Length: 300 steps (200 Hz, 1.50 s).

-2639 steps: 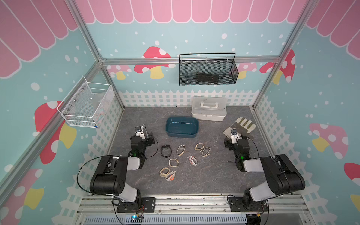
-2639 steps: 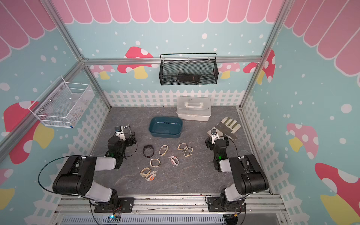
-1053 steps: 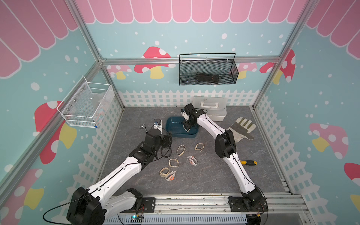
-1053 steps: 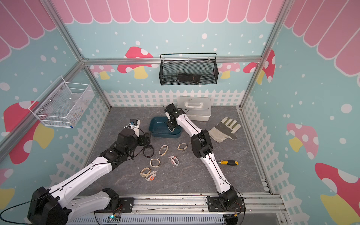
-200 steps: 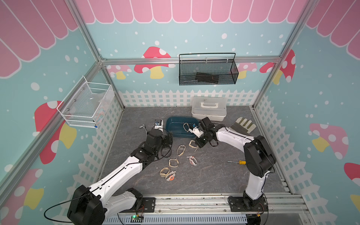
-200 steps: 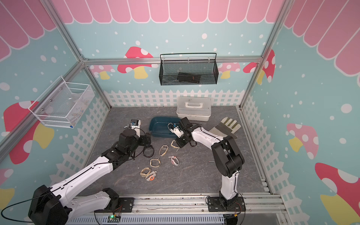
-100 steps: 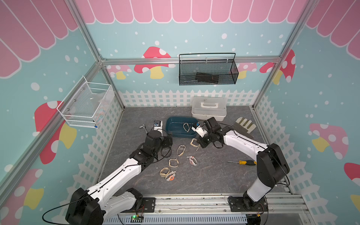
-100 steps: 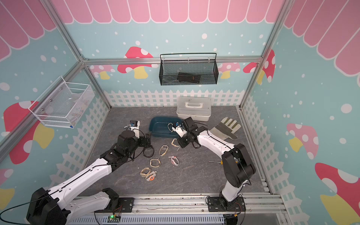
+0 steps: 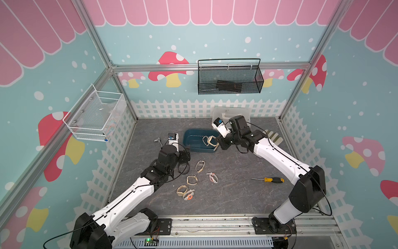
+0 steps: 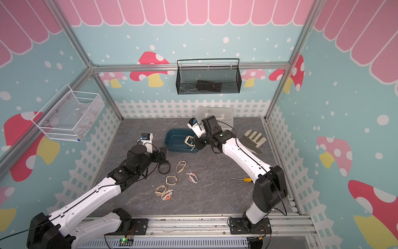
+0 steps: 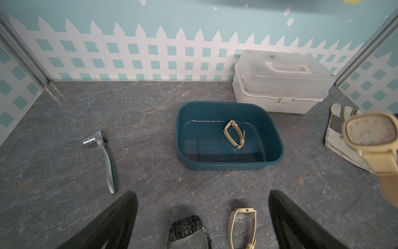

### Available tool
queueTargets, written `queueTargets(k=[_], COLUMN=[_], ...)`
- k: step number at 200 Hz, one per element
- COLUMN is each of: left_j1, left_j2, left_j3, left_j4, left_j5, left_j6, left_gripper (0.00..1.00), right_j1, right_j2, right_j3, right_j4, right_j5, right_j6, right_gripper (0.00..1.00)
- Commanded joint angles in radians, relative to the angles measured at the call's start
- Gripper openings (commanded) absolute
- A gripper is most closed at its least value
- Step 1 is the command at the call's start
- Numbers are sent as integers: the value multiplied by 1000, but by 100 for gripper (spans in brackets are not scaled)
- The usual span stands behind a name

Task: Put the watch into the storage box
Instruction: Place the watch in the storage box.

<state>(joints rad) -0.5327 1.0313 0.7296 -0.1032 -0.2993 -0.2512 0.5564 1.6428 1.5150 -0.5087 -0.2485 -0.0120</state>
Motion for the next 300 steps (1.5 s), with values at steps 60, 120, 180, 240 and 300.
queueTargets(k=[60,120,180,240,300], left_j1=[-8,-10,-12,-17,-21], left_j2=[-64,-78,-83,-88,-100], left_j3=[-12,-11,-13,-21,-29], left_j4=[-31,-44,-49,-54,-61], left_j5=[-12,-14,-15,-49,-62], left_j6=[-22,-19,-14,-10,-8], left_gripper=[97,97,97,97,97], right_j1=[16,47,63,63,62], right_j2=[466,827,953,1030,1077], right_j3=[621,1071,1093,1093,1094], right_j4=[-131,-247,-233,-242,-242], right_j5=[4,40,77,125,143], right_j6=[48,61,64,52,43], right_gripper=[0,0,0,0,0])
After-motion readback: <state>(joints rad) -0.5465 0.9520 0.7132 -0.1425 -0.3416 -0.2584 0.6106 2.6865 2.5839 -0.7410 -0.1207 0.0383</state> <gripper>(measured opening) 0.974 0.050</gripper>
